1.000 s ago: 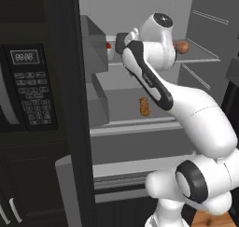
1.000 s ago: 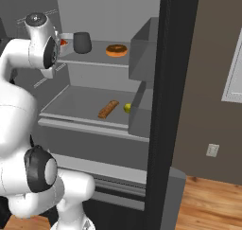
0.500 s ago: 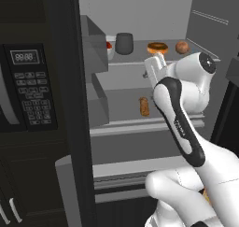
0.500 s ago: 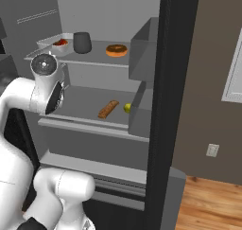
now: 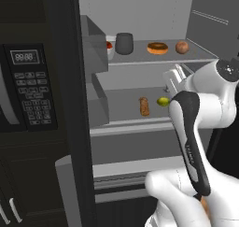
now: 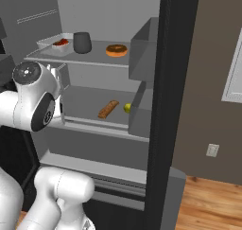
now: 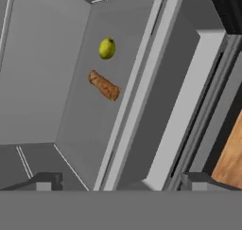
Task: Place the tupperware on the top shelf of the fridge. Make space for the tupperware among the existing items by rearranging them on the shelves if needed. Close the fridge door when finished.
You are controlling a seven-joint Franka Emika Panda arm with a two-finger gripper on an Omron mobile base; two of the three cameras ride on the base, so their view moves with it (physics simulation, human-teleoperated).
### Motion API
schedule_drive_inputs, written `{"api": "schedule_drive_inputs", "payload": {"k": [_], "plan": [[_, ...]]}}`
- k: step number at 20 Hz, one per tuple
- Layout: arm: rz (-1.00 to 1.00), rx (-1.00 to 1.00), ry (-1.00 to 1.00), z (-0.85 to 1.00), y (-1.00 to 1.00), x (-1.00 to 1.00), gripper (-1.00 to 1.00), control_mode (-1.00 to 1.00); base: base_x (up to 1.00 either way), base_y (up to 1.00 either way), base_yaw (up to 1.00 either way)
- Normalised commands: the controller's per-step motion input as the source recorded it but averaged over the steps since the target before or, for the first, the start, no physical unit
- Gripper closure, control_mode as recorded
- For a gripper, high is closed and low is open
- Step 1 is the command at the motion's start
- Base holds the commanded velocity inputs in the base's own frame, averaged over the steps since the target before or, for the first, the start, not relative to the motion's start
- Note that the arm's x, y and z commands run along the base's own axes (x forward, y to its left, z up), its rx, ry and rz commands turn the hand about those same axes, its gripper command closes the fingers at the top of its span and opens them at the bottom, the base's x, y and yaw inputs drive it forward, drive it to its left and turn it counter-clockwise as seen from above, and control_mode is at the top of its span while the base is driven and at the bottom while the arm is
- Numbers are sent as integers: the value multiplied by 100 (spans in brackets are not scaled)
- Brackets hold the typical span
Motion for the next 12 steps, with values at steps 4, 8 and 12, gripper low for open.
{"api": "schedule_drive_inputs", "payload": {"k": [4, 8, 12], "plan": [[-14, 0, 0, -1, -32, -27, -100, -100, 0, 0, 0], [-1, 0, 0, 0, -8, 1, -100, -100, 0, 0, 0], [0, 0, 0, 0, 0, 2, -100, 100, -3, 0, -2]]}}
